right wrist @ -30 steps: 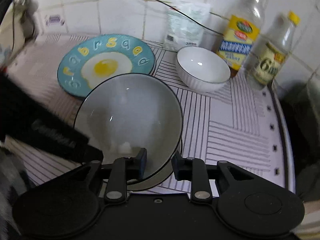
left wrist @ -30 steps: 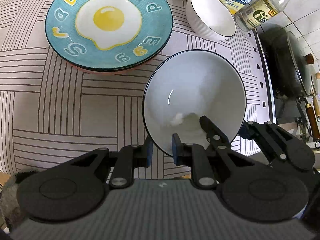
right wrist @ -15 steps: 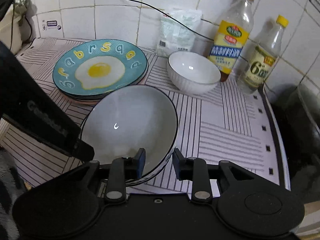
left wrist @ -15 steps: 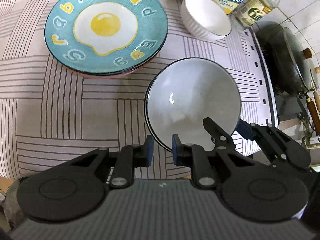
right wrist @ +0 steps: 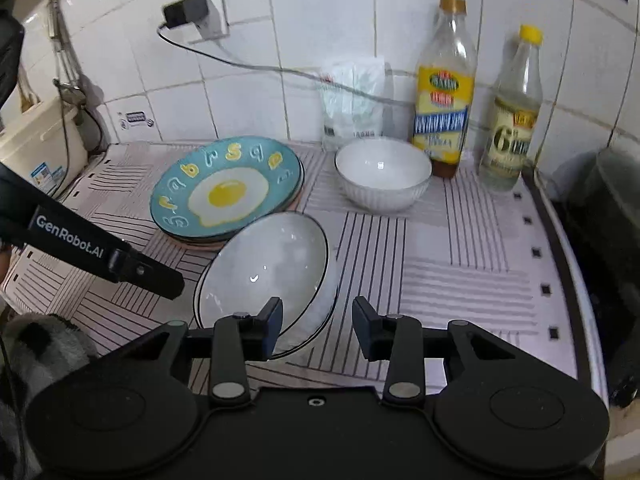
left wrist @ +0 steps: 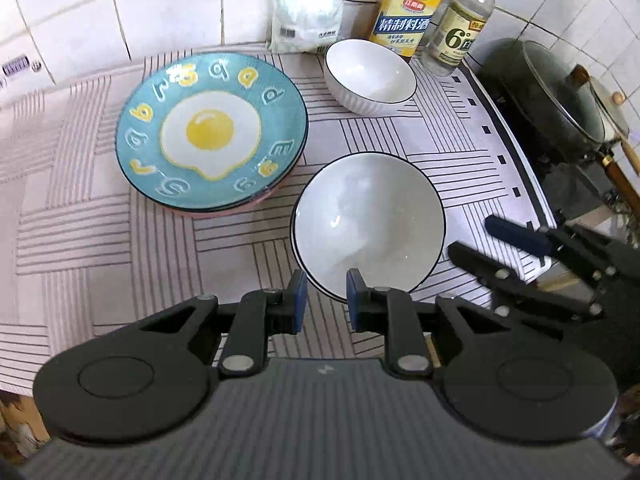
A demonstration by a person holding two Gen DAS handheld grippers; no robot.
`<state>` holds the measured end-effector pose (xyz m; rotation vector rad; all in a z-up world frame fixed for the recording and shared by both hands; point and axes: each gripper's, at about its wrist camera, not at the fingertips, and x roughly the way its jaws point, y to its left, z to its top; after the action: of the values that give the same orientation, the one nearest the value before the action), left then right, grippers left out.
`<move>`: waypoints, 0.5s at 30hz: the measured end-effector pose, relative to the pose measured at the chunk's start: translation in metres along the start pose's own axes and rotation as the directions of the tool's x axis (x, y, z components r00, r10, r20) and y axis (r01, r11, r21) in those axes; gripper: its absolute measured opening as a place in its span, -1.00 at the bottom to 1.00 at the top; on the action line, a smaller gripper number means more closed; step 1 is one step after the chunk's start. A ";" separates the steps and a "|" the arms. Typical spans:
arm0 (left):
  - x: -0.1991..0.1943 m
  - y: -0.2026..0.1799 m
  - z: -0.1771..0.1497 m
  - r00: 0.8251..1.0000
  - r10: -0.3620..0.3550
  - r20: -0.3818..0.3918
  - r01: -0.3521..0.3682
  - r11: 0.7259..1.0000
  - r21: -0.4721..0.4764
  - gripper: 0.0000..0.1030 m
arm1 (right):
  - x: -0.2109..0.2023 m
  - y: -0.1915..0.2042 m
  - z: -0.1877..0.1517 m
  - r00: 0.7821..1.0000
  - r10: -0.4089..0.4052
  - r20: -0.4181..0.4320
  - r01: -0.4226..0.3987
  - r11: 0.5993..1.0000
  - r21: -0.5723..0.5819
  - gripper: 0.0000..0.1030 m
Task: Organize plates and bowls
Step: 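Withdraw both grippers up from the nested bowls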
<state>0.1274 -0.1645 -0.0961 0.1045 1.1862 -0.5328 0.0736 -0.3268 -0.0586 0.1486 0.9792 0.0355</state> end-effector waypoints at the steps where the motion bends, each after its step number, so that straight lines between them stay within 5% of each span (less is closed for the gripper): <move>1: -0.003 -0.001 0.000 1.000 0.008 0.004 -0.008 1.000 0.011 -0.61 | -0.003 0.000 0.001 1.000 -0.008 0.007 0.008 1.000 -0.009 -0.16; 9: -0.021 -0.012 0.004 0.999 0.030 0.038 -0.033 0.996 0.088 -0.50 | -0.021 -0.005 0.009 0.995 -0.034 0.094 0.040 0.997 -0.064 -0.14; 12: -0.023 -0.015 0.010 0.998 0.039 0.040 -0.043 0.993 0.111 -0.45 | -0.020 -0.007 0.012 0.988 -0.082 0.129 0.097 0.990 -0.107 0.15; 15: -0.020 -0.017 0.017 0.999 0.038 0.021 -0.041 0.990 0.133 -0.42 | -0.017 -0.012 0.018 0.985 -0.095 0.142 0.112 0.987 -0.112 0.20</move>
<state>0.1292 -0.1782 -0.0677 0.2362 1.1283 -0.5767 0.0785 -0.3418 -0.0370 -0.0108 0.8444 -0.0114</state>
